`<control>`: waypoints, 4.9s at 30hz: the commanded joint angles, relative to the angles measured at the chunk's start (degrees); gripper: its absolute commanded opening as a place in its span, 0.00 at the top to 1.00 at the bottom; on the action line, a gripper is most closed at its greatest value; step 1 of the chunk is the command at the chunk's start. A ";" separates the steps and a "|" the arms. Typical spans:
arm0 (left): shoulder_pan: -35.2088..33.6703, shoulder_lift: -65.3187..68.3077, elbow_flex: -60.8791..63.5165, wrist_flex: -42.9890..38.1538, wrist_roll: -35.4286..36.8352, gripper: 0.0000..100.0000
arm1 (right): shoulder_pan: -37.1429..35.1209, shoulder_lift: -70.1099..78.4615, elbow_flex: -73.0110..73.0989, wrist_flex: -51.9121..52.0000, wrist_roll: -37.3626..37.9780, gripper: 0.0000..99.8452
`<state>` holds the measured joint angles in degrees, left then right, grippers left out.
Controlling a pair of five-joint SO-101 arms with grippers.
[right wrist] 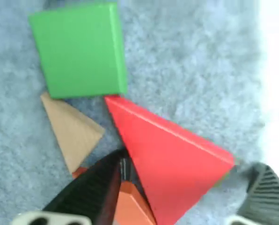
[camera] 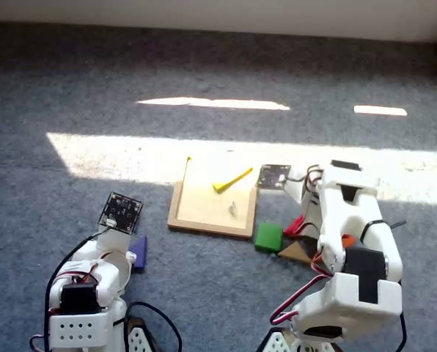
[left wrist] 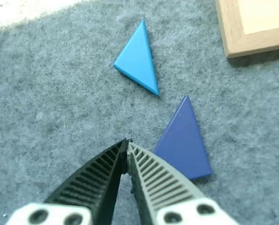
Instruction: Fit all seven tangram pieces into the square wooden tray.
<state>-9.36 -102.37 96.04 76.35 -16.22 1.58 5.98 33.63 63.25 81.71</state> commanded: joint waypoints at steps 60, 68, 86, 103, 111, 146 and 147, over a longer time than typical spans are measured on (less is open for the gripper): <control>-0.57 -1.63 1.19 0.26 -0.53 0.99 | -36.79 1.19 -33.63 14.55 -90.81 0.85; -0.57 -1.63 1.19 0.26 -0.53 0.99 | -42.59 1.27 -33.27 6.11 -110.15 0.85; -0.57 -1.63 1.19 0.26 -0.53 0.99 | -38.46 1.36 -33.27 -15.60 -93.45 0.85; -0.57 -1.63 1.19 0.26 -0.53 0.99 | -38.81 23.52 -48.40 -26.59 -80.44 0.69; -0.57 -1.63 1.19 0.26 -0.53 0.99 | -36.18 19.47 -52.09 -10.95 -80.44 0.69; 2.33 -1.63 0.75 0.09 -0.79 0.99 | -5.76 -64.75 13.67 13.14 -77.27 1.00; 1.89 -1.63 0.31 0.00 -0.79 0.99 | -5.49 -68.09 17.10 11.82 -77.27 1.00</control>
<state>-7.69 -102.37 96.04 76.35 -16.22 -5.98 -51.60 41.54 80.13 3.74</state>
